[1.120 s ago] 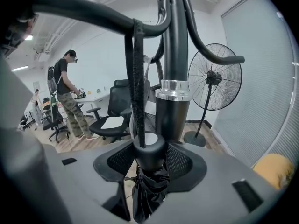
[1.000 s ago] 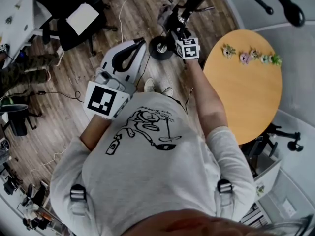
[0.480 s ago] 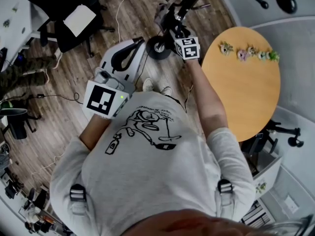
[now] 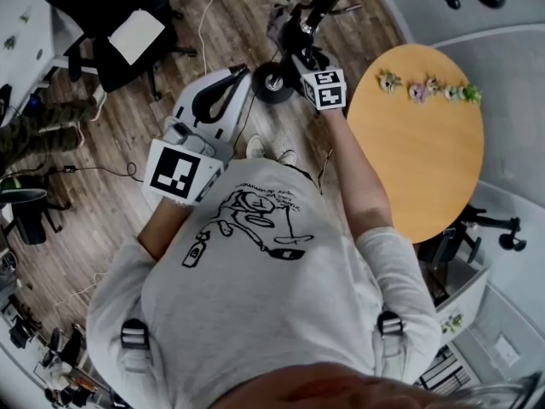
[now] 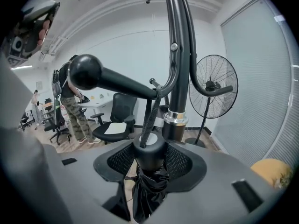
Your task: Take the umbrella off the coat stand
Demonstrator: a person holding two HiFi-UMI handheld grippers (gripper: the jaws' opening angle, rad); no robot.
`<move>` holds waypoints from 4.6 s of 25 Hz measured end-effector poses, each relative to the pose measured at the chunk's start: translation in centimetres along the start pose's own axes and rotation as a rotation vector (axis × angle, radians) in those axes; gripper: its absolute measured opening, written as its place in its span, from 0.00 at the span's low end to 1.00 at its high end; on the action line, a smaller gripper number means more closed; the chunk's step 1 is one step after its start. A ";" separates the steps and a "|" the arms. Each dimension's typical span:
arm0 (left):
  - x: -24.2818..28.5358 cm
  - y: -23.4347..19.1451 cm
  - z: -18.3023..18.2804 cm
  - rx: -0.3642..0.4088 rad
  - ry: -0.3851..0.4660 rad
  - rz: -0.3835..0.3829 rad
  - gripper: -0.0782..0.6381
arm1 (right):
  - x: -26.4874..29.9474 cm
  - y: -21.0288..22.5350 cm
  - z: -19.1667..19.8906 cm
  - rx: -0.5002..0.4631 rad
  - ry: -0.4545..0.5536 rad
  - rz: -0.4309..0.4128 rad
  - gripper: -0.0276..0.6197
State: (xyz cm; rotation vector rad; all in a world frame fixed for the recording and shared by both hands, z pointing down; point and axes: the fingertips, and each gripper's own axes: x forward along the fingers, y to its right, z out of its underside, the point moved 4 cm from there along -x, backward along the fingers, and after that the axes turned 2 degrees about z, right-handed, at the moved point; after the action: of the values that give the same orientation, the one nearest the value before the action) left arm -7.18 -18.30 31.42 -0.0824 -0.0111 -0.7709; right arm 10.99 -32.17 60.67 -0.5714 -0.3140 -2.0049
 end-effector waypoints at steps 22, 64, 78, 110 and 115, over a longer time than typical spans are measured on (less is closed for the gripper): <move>0.5 1.5 -0.3 0.017 0.016 0.030 0.12 | -3.9 -1.6 -1.4 0.047 0.030 -0.022 0.37; 0.1 1.5 -0.2 0.005 0.008 0.037 0.12 | -9.6 -6.1 -4.0 0.075 0.059 -0.112 0.37; 0.1 2.0 0.0 -0.004 0.004 0.039 0.12 | -14.5 -6.9 -6.4 0.037 0.078 -0.109 0.37; 1.2 2.3 -0.4 0.010 0.022 0.055 0.12 | -28.7 -7.5 -18.1 -0.042 0.239 -0.090 0.37; 1.3 2.2 -0.5 0.004 0.020 0.054 0.12 | -29.8 -7.7 -19.0 -0.063 0.275 -0.093 0.37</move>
State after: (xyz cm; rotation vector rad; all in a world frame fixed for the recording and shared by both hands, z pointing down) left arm -4.74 -17.62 30.84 -0.0714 0.0084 -0.7173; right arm 11.18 -14.41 29.15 -0.3188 -0.1117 -2.1584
